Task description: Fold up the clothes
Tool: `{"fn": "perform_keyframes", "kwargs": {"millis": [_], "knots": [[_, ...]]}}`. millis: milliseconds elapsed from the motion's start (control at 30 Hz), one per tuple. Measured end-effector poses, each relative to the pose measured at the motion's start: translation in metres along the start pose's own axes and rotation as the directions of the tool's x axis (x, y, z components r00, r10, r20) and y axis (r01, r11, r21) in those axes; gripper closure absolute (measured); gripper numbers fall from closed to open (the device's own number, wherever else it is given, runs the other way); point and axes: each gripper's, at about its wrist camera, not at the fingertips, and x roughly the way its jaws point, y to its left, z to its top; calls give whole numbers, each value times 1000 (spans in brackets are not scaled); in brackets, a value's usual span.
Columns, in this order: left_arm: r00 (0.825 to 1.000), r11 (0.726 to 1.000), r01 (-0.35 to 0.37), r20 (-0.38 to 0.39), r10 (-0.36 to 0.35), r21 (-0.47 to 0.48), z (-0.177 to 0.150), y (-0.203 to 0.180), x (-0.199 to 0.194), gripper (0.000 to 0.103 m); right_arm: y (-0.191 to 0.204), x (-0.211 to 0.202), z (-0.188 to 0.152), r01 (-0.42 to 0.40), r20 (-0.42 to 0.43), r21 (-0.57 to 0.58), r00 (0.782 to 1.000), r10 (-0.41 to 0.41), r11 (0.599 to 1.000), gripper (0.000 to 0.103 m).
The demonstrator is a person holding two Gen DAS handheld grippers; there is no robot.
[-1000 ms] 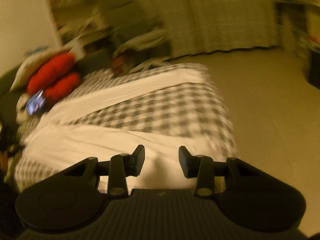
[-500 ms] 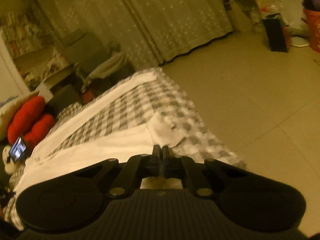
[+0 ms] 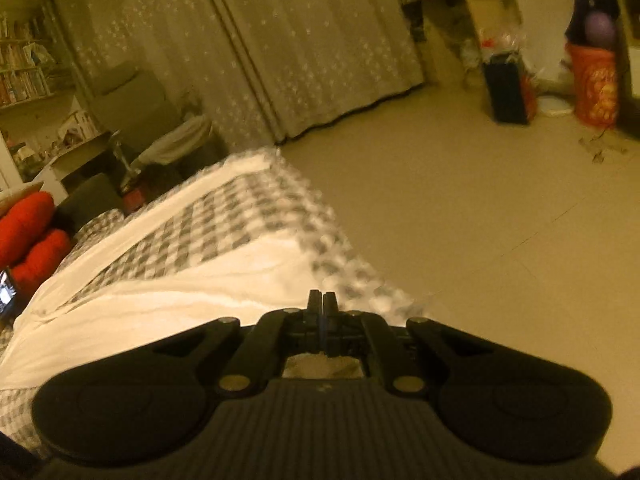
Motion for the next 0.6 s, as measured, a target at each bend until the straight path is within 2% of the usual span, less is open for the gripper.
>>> {"fn": "perform_keyframes", "kwargs": {"millis": [67, 167, 200, 233, 267, 433, 467, 500, 533, 567, 600], "knots": [[1000, 1000, -3, -7, 3, 18, -1, -1, 2, 103, 0, 3, 6, -41, -8, -27, 999, 41, 999, 100], [1000, 1000, -10, -24, 10, 18, -6, 3, 10, 103, 13, 11, 22, -82, 2, -178, 996, 84, 981, 83], [1000, 1000, -7, -27, 7, 13, -8, 4, 11, 103, 18, 15, 26, -91, 6, -228, 995, 95, 969, 68], [1000, 1000, -5, -27, 5, 12, -10, 5, 11, 103, 21, 24, 32, -98, 0, -264, 995, 101, 959, 63], [1000, 1000, -3, -26, 3, 13, -12, 6, 12, 103, 20, 35, 36, -108, -19, -280, 994, 107, 954, 62], [1000, 999, -1, -25, 2, 34, -17, 3, 15, 103, 10, 79, 48, -213, -122, -276, 975, 186, 937, 63], [1000, 999, -4, -26, 5, 39, -17, 2, 16, 103, 10, 84, 46, -233, -146, -276, 969, 199, 933, 78], [1000, 999, -6, -27, 8, 44, -18, 1, 17, 103, 10, 87, 43, -238, -162, -282, 967, 199, 929, 88], [1000, 999, -9, -25, 10, 46, -18, 1, 17, 103, 12, 86, 42, -231, -153, -293, 969, 193, 928, 89], [1000, 999, -10, -22, 11, 47, -18, 1, 17, 103, 14, 80, 42, -215, -133, -314, 974, 181, 925, 102], [1000, 999, -12, -19, 13, 47, -18, 1, 16, 103, 17, 74, 43, -183, -100, -335, 982, 159, 924, 101]]}}
